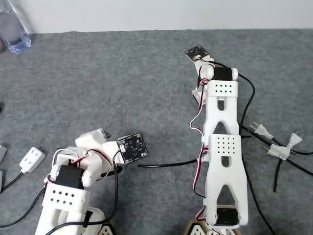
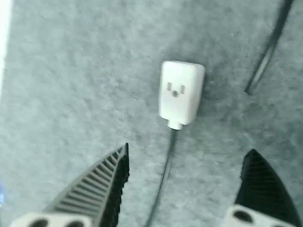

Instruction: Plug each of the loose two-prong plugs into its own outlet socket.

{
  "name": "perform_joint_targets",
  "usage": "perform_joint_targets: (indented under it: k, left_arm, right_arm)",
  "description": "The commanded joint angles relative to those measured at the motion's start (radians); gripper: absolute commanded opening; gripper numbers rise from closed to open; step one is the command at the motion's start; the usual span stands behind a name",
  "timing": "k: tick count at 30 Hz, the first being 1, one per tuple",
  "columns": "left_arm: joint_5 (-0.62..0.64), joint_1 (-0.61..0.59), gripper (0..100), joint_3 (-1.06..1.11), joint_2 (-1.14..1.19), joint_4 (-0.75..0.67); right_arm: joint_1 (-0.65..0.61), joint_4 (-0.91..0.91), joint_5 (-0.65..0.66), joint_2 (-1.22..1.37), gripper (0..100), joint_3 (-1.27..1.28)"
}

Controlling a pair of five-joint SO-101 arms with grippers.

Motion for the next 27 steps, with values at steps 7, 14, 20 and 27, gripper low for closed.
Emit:
perform_joint_targets:
  k: [7,14,20,27]
  left_arm:
    - [0.026,0.006,36,-0.288,0.322,0.02]
    - [0.028,0.066,36,-0.346,0.62,-0.014]
    - [0.077,0.164,36,-0.344,0.68,-0.11]
    - [0.077,0.158,36,-0.334,0.783,-0.221]
  right_arm:
    - [0.024,-0.03,0.008,0.002,22.3,-0.031]
    - [0.025,-0.03,0.008,0.002,22.3,-0.031]
    - [0.025,-0.03,0.008,0.002,22.3,-0.031]
    - [0.025,-0.03,0.008,0.002,22.3,-0.031]
